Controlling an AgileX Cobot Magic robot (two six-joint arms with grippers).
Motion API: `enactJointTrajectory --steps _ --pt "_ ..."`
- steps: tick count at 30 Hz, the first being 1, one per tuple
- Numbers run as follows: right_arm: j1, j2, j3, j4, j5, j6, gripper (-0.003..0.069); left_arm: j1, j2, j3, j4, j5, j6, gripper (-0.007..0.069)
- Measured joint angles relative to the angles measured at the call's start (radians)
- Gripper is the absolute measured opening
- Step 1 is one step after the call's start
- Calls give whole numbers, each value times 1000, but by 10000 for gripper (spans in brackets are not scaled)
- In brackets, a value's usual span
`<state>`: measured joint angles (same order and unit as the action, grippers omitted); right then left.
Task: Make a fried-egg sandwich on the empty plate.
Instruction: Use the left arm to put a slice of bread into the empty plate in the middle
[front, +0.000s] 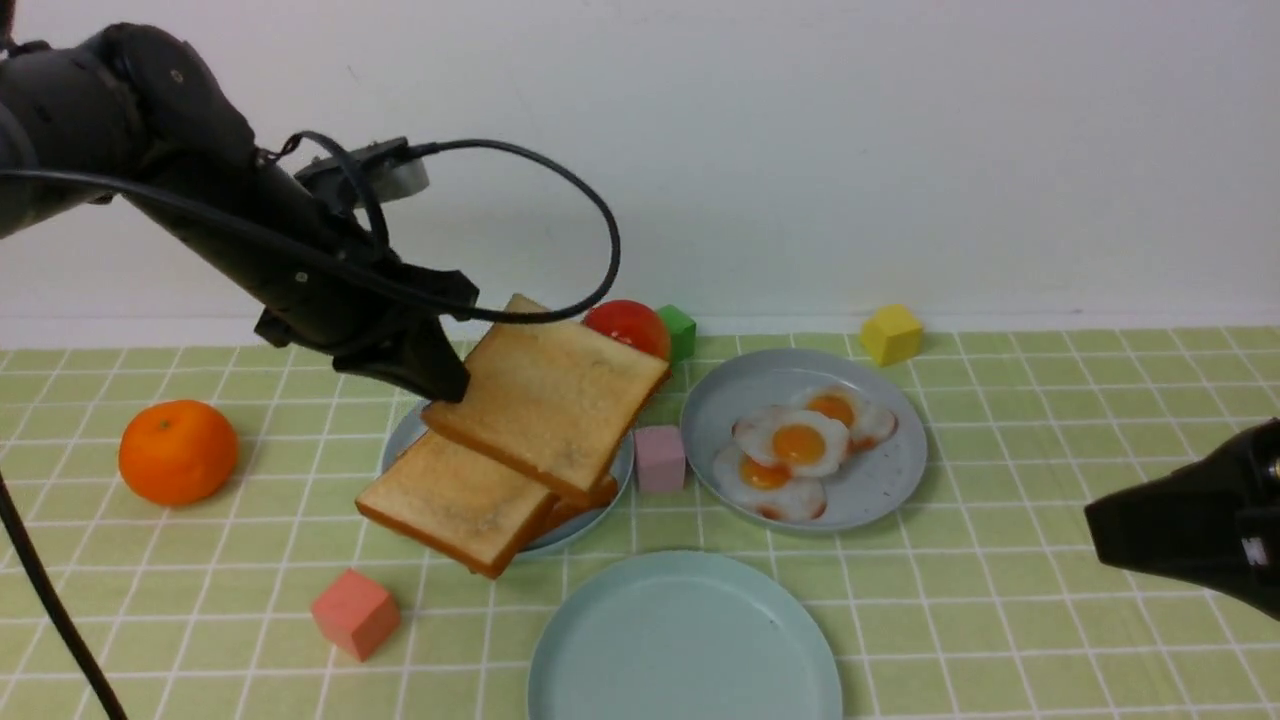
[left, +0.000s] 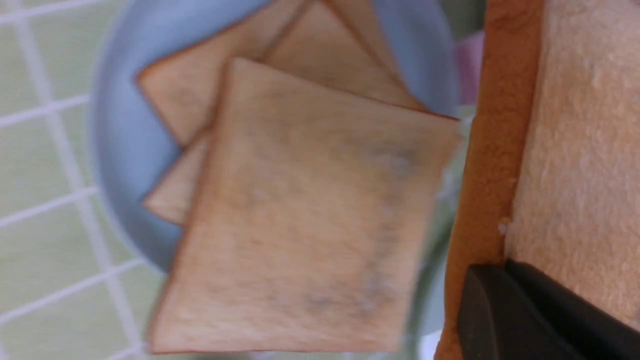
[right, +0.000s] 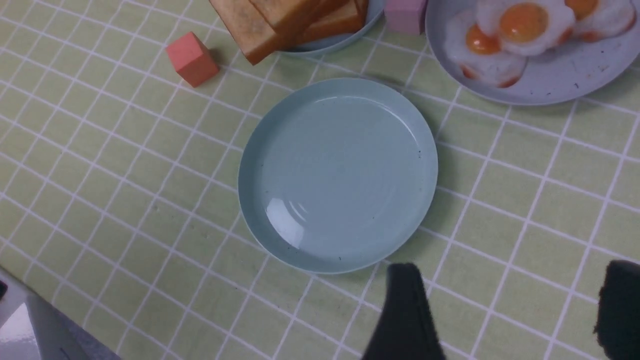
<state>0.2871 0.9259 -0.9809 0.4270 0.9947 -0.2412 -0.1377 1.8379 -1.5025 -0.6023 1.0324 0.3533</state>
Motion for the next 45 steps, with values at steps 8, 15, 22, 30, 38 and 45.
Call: enactJointTrajectory --steps 8,15,22,30,38,45 --pt "0 0 0 -4 -2 0 501 -100 -117 330 -296 -117 47 -13" --pt "0 0 0 -4 -2 0 501 -237 -203 653 -514 -410 45 -13" --pt "0 0 0 -5 -2 0 501 -274 -203 765 -607 -553 42 0" --pt "0 0 0 -5 -15 0 501 -274 -196 774 -620 -571 26 106" --pt "0 0 0 -4 -60 1 501 -274 -192 766 -573 -531 26 404" --pt "0 10 0 -8 -94 40 501 -273 -250 647 -365 -413 25 514"
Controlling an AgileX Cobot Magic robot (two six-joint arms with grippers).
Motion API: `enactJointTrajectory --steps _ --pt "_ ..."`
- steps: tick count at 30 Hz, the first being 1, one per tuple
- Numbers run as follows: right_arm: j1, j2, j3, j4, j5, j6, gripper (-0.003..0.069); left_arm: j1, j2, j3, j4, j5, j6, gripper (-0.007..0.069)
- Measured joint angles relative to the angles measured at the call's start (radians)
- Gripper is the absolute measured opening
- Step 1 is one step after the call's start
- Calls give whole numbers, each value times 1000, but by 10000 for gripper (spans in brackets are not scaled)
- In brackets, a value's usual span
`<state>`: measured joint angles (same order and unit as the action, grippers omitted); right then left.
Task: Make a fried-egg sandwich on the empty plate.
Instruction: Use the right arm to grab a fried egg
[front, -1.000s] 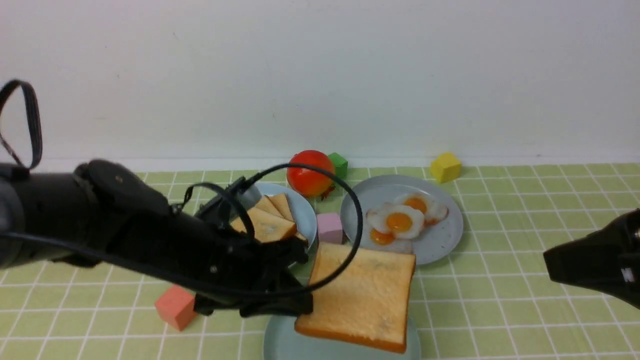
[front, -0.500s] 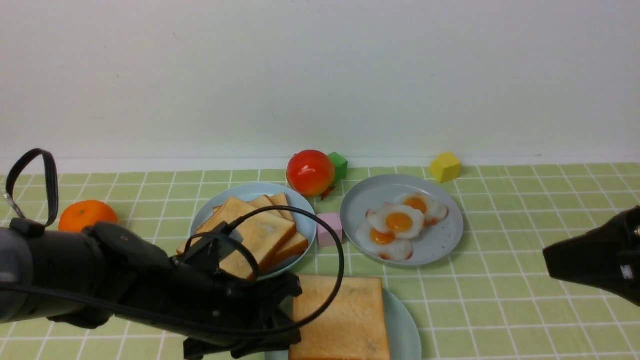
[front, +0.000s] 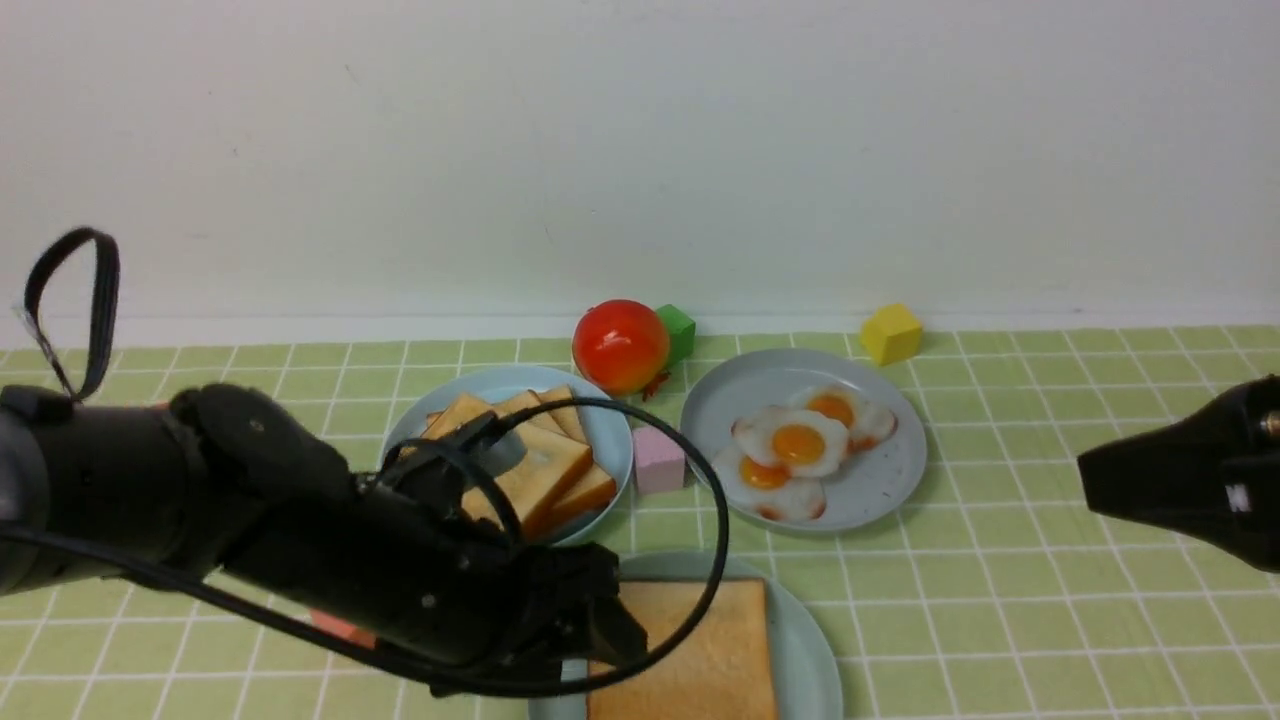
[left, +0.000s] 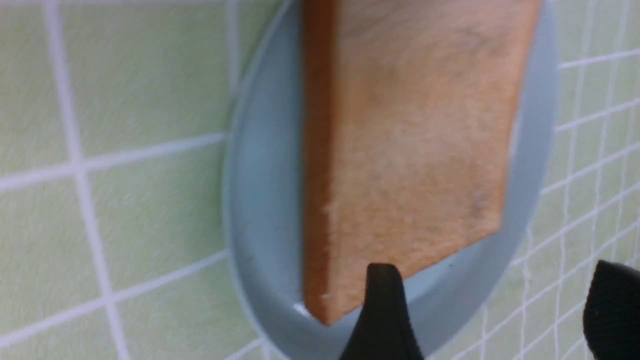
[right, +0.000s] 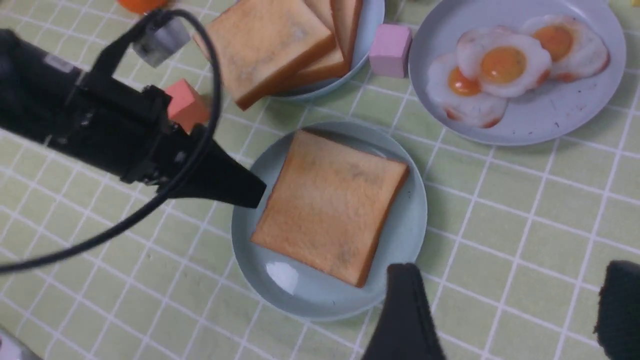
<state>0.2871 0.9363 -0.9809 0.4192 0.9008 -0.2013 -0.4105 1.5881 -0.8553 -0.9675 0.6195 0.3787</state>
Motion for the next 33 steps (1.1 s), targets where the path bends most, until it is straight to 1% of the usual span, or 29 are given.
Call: enactJointTrajectory --steps 4,7,10,12,13,14,15,16,17,20,22,23,24,25,26,27,28,29,30,31,33 --pt "0 57 -1 -25 -94 80 501 0 -82 -152 140 97 0 511" --pt "-1 143 -1 -28 -187 172 501 0 -144 -307 285 185 0 465" --pt "-25 253 -3 7 -249 240 501 0 -169 -435 416 250 0 367" --pt "-71 352 -5 55 -284 256 501 0 -172 -509 488 288 0 259" --pt "-93 389 -9 85 -290 254 501 0 -172 -540 513 307 0 185" --pt "-99 398 -10 85 -292 252 501 0 -172 -544 515 310 0 185" --pt "-146 480 -18 165 -304 219 501 0 -172 -564 521 334 0 88" --pt "-160 506 -21 211 -311 189 501 0 -172 -566 518 349 0 42" --pt "-187 563 -21 297 -322 127 501 0 -172 -566 508 369 0 -6" --pt "-208 660 -21 539 -347 -70 501 0 -172 -533 472 390 7 -13" --pt "-208 729 -21 731 -368 -252 501 0 -172 -488 449 387 20 -13" --pt "-207 747 -22 808 -371 -301 501 0 -172 -475 443 384 22 -13" --pt "-207 759 -21 826 -373 -332 501 0 -172 -467 442 381 22 -13" --pt "-207 799 -21 951 -381 -432 501 0 -172 -438 441 371 25 -13" --pt "-207 811 -21 1000 -384 -458 501 0 -172 -428 441 368 27 -13" --pt "-207 854 -24 1118 -393 -548 501 0 -172 -411 441 357 27 -13" --pt "-207 859 -24 1131 -394 -559 501 0 -172 -404 441 354 27 -13" --pt "-207 895 -27 1209 -400 -620 501 0 -172 -396 441 350 27 -13" --pt "-207 903 -28 1232 -399 -643 501 0 -172 -394 441 348 27 -13" --pt "-207 934 -29 1272 -398 -693 501 0 -172 -391 440 340 27 -13" --pt "-207 952 -30 1282 -394 -712 501 0 -172 -390 440 337 27 -13"
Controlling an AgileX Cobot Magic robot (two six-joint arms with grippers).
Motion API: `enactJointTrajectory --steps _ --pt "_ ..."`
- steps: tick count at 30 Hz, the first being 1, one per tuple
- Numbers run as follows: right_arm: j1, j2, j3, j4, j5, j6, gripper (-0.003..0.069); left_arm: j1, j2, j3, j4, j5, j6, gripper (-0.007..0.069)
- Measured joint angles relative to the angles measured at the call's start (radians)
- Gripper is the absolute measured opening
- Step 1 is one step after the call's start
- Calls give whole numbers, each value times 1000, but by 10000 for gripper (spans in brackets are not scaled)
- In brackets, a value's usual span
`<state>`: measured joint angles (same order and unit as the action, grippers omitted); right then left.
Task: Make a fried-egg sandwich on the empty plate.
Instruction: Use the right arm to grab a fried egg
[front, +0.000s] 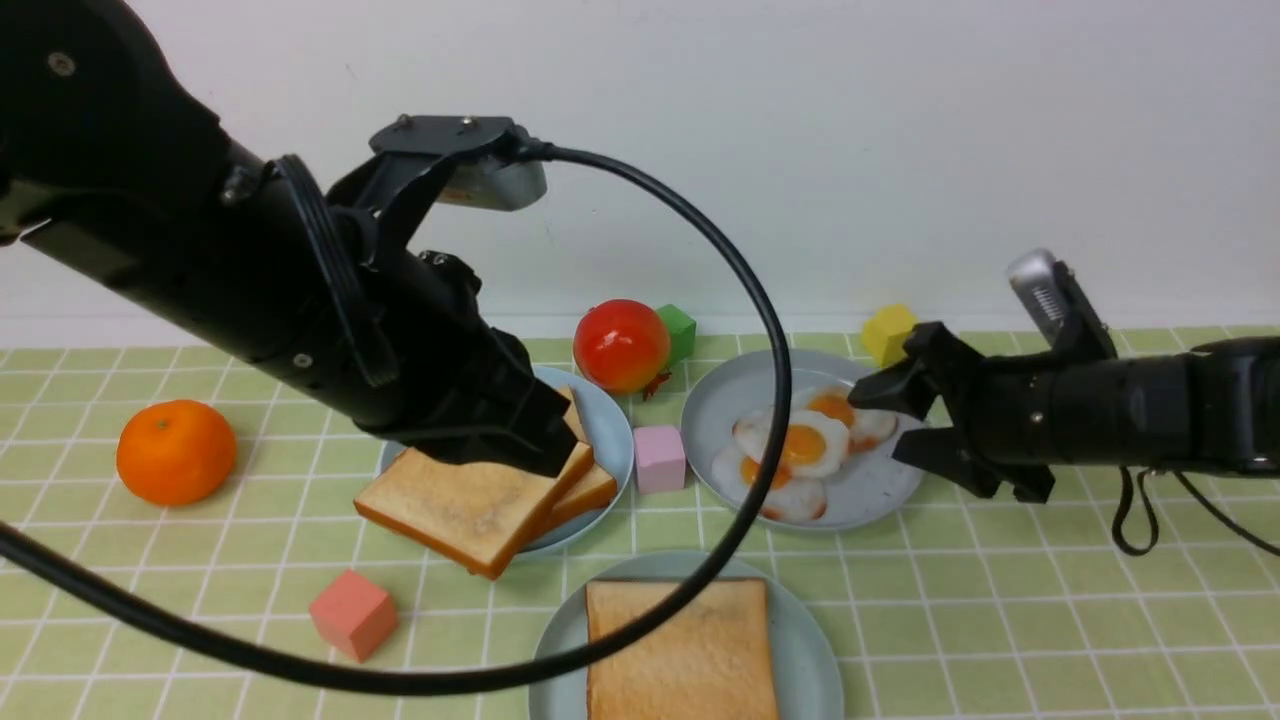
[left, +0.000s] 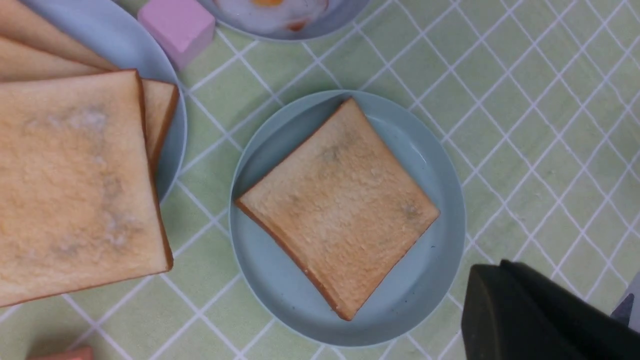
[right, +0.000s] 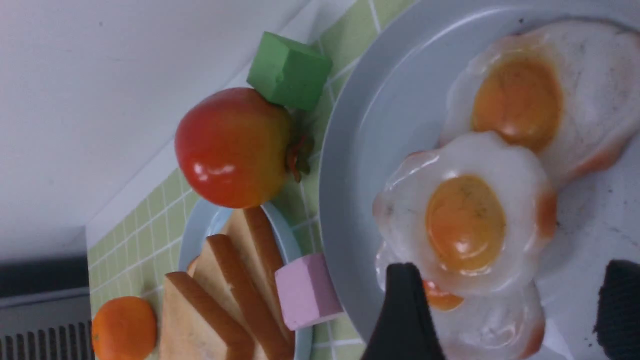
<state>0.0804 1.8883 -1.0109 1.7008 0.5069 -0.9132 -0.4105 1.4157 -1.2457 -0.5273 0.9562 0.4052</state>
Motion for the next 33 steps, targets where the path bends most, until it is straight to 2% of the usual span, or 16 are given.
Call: enactJointTrajectory --steps 16,22,25,29,30,33 --pt "0 147 -118 18 35 -4 501 0 0 0 -2 -19 0 -13" --pt "0 189 -140 22 42 41 476 0 0 0 -2 -19 0 -13" --pt "0 198 -141 24 47 45 425 0 0 0 1 -19 0 -13" --pt "0 202 -141 24 46 45 274 0 0 0 7 -19 0 -13" --pt "0 202 -141 24 46 45 265 0 0 0 7 -19 0 -13" --pt "0 204 -141 24 43 45 120 0 0 0 8 -17 0 -13"
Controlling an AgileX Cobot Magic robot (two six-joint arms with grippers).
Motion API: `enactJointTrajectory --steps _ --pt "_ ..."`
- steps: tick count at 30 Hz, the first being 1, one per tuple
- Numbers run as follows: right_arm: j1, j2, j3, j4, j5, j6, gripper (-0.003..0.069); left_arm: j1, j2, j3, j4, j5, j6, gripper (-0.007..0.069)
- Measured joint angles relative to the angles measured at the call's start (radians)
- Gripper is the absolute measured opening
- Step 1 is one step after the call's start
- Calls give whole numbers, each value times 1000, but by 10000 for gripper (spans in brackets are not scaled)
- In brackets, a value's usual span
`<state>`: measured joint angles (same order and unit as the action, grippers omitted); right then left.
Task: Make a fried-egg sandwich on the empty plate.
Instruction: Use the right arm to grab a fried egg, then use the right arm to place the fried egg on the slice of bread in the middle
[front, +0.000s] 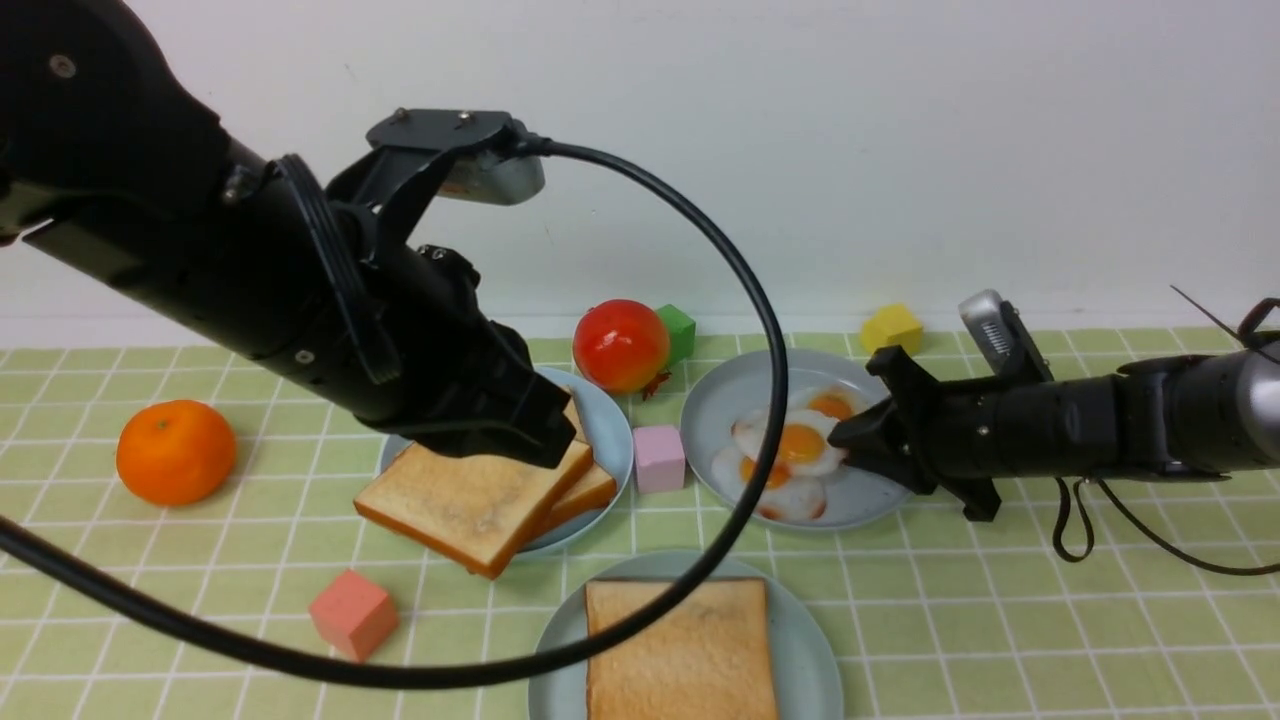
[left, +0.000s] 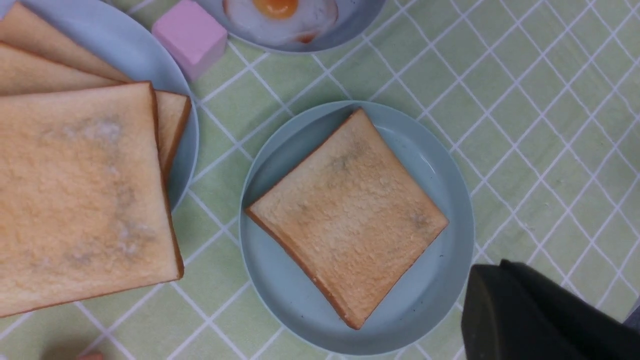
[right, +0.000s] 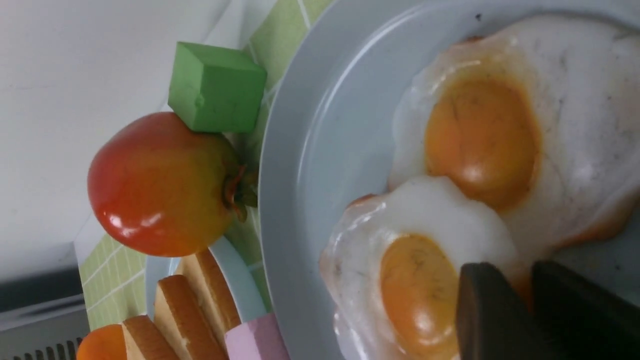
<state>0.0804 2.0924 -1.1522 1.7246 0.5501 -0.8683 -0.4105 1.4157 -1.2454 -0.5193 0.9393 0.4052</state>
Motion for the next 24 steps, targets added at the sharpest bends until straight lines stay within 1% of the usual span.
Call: enactJointTrajectory --steps 1,2,7,11,13,14,16,20,23,24 --pt "0 0 0 0 2 0 87 0 0 0 0 2 0 -13" --pt "0 0 0 0 5 0 76 0 0 0 0 6 0 -13" --pt "0 0 0 0 10 0 77 0 -1 0 8 12 -13 -13" --pt "0 -14 0 0 20 2 77 0 -24 1 61 30 -85 -13" --pt "0 -57 2 -7 47 3 77 0 -80 6 133 67 -172 -13" --pt "0 -62 2 -10 50 3 77 0 -86 7 137 70 -179 -13" --pt "0 -138 2 -52 83 16 77 0 -167 39 194 90 -252 -13" --pt "4 -280 2 -211 192 66 77 0 -312 160 257 80 -356 -13" --pt "35 -345 4 -322 293 92 77 0 -415 263 273 51 -419 -13" --pt "59 -363 14 -347 323 101 77 0 -447 298 273 34 -442 -13"
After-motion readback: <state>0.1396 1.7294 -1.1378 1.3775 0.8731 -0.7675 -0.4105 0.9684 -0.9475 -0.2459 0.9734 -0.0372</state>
